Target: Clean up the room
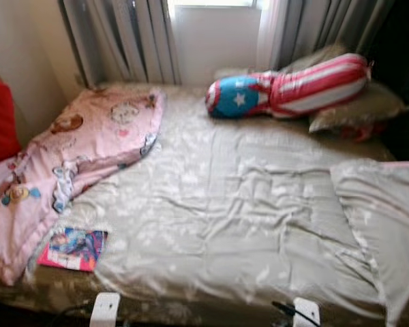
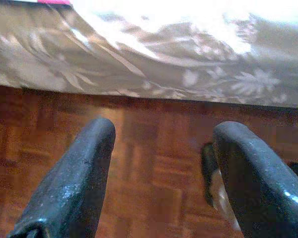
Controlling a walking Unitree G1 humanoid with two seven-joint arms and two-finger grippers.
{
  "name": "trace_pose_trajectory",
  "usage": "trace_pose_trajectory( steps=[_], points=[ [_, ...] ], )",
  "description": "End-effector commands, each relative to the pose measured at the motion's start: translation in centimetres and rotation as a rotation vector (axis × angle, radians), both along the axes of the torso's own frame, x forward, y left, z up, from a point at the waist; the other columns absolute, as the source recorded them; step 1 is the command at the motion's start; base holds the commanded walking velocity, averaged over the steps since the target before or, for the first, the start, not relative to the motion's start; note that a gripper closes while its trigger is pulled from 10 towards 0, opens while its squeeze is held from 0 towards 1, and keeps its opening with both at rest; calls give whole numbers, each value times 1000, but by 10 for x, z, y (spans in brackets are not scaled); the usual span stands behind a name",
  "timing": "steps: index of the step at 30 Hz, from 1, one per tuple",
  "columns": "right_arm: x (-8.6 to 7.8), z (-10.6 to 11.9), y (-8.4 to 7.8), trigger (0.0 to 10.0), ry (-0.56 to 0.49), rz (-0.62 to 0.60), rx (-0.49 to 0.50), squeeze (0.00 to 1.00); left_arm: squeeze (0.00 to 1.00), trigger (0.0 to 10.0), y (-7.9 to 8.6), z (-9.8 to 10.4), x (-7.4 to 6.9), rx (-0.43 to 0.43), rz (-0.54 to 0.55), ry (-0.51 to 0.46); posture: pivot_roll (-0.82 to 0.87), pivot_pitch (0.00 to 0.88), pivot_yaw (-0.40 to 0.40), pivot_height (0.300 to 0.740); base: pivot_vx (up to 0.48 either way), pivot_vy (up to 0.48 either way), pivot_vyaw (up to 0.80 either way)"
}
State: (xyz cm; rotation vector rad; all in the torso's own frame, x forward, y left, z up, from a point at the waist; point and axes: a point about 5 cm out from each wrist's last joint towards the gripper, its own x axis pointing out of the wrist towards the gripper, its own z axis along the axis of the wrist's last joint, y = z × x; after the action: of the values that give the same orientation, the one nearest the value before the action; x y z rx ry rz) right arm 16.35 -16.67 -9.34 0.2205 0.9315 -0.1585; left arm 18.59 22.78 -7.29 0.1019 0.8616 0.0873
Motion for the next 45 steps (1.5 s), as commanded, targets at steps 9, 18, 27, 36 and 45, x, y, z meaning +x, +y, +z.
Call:
trace_pose_trajectory(
  steps=[9,18,27,36,45],
  points=[
    [-3,-1,-8,10000,4,-15,-20,0,0,10000,-6,-2,-1,-14,-2,13,35,0,13,740,0,480,0],
    [-4,-1,-8,10000,1,-29,-12,0,0,10000,-6,-2,-1,-13,-3,14,35,0,14,740,0,480,0],
    [-4,-1,-7,10000,9,-14,-14,0,0,10000,-6,-2,-1,-12,-4,15,35,0,15,740,0,480,0],
    [-5,-1,-7,10000,11,-10,-14,0,0,10000,-6,-2,-1,-12,-3,14,37,0,13,740,0,480,0],
    [-4,-1,-6,10000,11,-2,-16,0,0,10000,-6,-2,-1,-14,1,13,36,0,12,740,0,480,0]
  ],
)
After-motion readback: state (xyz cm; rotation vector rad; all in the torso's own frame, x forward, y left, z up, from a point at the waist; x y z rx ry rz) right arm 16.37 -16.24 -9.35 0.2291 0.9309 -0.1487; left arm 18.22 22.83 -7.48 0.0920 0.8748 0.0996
